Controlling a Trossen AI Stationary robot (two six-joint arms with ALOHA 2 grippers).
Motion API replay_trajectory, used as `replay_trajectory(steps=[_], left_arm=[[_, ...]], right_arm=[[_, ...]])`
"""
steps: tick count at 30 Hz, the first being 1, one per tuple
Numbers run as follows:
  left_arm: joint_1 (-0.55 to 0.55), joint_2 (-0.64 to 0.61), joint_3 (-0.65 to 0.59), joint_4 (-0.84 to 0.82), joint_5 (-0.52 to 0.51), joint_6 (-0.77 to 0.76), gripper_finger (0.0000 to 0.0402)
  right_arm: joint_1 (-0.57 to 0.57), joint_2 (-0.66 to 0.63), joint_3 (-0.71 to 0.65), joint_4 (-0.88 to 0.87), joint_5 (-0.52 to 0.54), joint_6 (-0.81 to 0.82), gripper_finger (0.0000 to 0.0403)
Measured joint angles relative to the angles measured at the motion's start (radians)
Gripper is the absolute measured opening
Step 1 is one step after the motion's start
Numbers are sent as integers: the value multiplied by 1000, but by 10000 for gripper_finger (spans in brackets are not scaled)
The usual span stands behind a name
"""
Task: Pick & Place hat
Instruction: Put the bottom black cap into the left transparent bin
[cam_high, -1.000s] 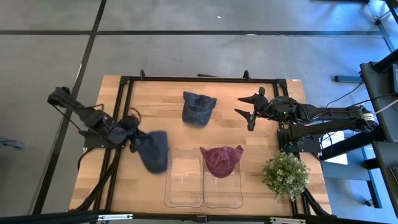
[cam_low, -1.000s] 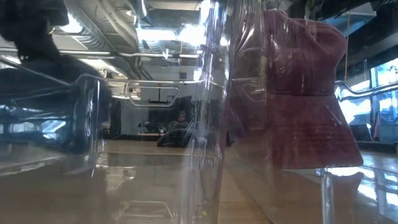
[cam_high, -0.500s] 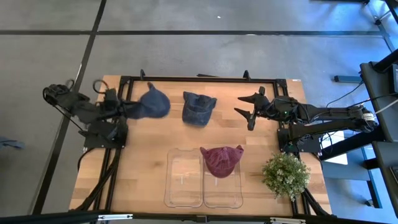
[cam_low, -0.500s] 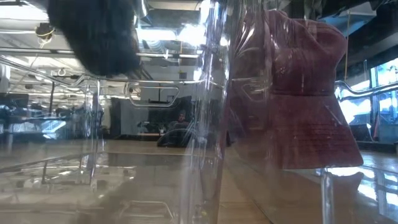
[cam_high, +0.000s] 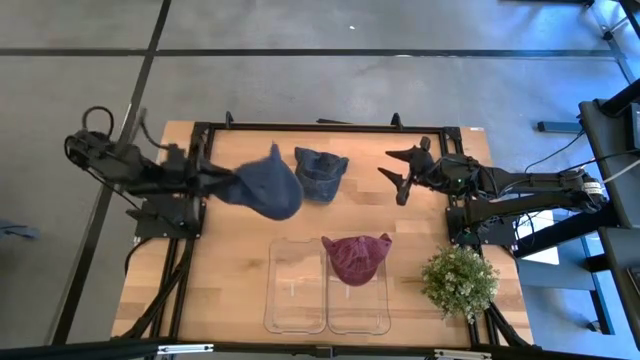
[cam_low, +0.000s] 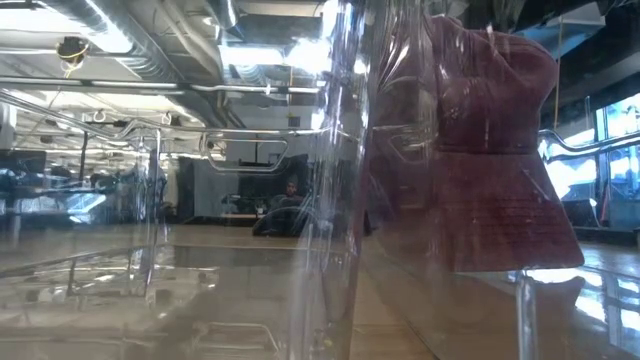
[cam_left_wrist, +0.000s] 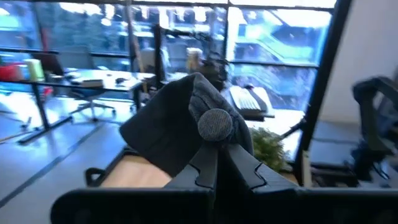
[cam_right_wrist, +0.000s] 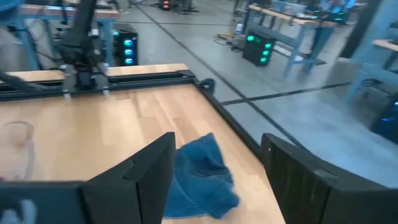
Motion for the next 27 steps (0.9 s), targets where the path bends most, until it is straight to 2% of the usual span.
replay_trajectory(steps=[6, 10, 17, 24, 27], left_arm=[[45, 167, 88, -43, 196, -13, 3], [102, 263, 131, -110, 326, -91, 3], [185, 397, 136, -118, 577, -214, 3], [190, 506, 136, -119, 731, -305, 3], [185, 539, 136, -119, 765, -353, 3]], right_arm=[[0, 0, 0, -5, 27, -22, 237], [0, 0, 0, -25, 27, -16, 237], [0, 0, -1, -130, 26, 33, 237], [0, 0, -54, -138, 27, 100, 237], [0, 0, -83, -135, 27, 148, 237]])
